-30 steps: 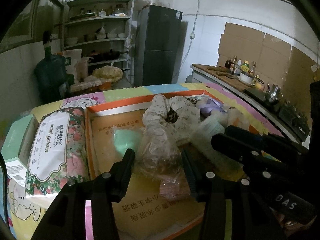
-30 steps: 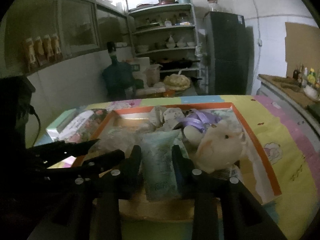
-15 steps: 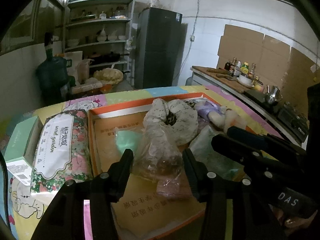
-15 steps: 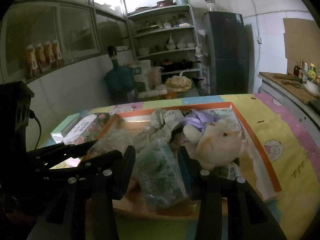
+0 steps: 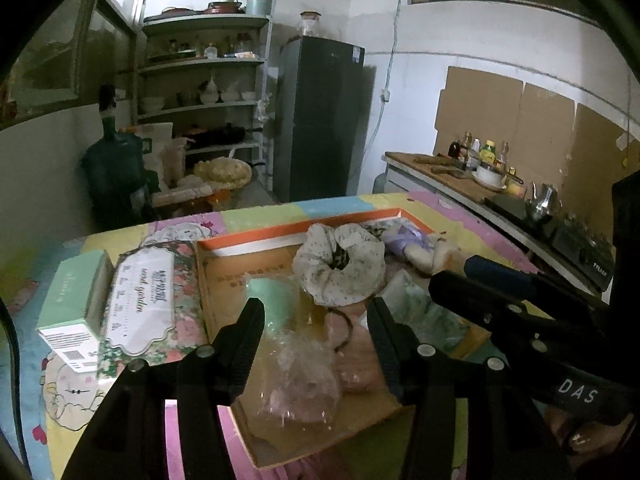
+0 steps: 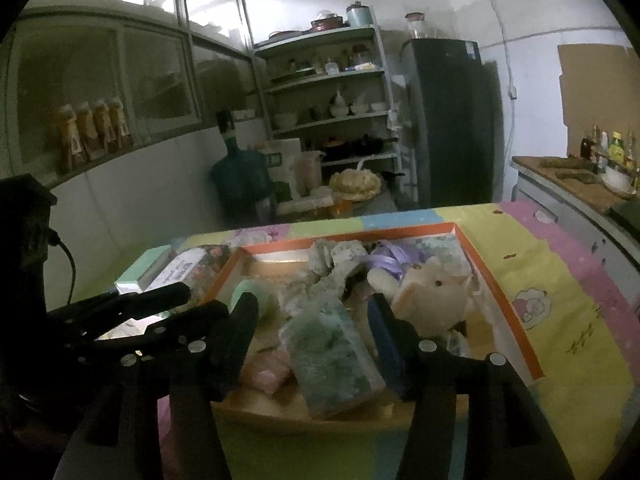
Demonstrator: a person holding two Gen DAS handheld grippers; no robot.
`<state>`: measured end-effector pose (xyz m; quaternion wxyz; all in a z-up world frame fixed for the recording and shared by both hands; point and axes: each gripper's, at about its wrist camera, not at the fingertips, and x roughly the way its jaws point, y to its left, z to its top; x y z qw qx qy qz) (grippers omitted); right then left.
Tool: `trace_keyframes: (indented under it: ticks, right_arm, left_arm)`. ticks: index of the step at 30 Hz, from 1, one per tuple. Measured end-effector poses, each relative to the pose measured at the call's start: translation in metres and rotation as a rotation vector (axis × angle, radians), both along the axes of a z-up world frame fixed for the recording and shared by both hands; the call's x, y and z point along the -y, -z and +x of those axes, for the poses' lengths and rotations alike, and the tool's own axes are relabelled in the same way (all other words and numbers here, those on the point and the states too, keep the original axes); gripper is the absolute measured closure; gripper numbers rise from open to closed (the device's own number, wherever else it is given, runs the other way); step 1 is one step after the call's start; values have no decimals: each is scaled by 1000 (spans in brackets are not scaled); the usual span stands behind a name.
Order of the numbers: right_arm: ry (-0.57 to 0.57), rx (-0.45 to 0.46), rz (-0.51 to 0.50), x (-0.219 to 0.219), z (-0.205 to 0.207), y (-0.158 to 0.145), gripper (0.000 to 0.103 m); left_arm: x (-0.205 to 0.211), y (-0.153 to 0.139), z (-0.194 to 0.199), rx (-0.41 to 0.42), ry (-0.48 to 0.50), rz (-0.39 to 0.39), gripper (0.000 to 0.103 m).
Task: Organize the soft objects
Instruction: 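Lower the plastic bag with the left gripper while the right lowers the wipes pack into the box, then open both grippers and withdraw them from the box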
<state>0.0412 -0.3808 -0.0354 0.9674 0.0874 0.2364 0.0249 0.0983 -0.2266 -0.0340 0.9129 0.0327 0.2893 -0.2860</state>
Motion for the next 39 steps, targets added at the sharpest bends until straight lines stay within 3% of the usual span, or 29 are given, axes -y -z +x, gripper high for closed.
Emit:
trace_keyframes:
  ticks: [11, 20, 26, 39]
  right_arm:
    - [3, 37, -15, -19, -18, -15, 39]
    - [9, 52, -8, -38, -29, -22, 29]
    - [2, 54, -11, -53, -36, -25, 29]
    - [21, 73, -57, -94, -55, -33, 29]
  left_arm:
    - [-29, -13, -16, 27, -88, -26, 50]
    - [-53, -25, -38, 90, -229, 15, 50]
    - [-68, -28, -54, 126, -293, 24, 50]
    - [-101, -30, -78, 122, -334, -4, 50]
